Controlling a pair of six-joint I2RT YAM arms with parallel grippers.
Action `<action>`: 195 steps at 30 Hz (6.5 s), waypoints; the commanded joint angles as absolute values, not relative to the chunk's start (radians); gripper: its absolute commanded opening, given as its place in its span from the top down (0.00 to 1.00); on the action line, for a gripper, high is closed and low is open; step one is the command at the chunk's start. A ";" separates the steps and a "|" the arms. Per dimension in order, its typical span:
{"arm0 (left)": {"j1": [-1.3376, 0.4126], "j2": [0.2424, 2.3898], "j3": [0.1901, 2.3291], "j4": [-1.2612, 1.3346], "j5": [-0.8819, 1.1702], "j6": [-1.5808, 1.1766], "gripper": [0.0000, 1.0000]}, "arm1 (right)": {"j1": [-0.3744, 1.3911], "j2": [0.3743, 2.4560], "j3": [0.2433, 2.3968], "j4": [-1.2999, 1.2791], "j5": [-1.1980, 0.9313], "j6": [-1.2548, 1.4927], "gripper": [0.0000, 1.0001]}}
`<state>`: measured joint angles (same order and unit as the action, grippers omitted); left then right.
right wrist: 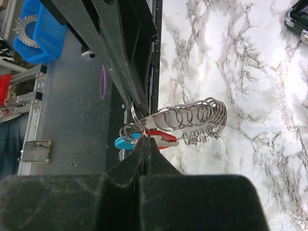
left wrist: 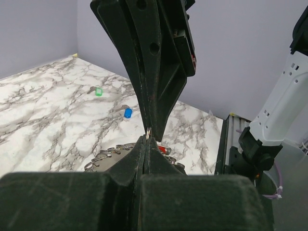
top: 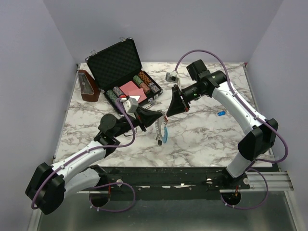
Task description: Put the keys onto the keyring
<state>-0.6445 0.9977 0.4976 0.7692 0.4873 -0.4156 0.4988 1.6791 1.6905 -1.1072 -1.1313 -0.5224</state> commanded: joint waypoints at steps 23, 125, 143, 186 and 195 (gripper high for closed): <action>-0.640 1.051 0.466 1.062 0.434 -0.535 1.00 | 0.505 1.651 1.704 -1.101 -1.160 -0.512 0.70; -0.746 1.137 0.718 0.445 0.430 0.224 0.78 | 0.632 1.753 1.963 -1.419 -0.687 -0.807 0.99; -0.746 1.169 0.810 0.275 0.431 0.272 0.87 | 0.634 1.755 1.963 -1.419 -0.701 -0.805 0.99; -0.707 1.229 0.457 1.589 0.192 -0.586 1.00 | 0.434 1.666 1.783 -0.939 -1.229 -0.427 0.54; -0.709 1.227 0.451 1.588 0.189 -0.565 1.00 | 0.431 1.602 1.674 -0.810 -1.190 -0.270 0.58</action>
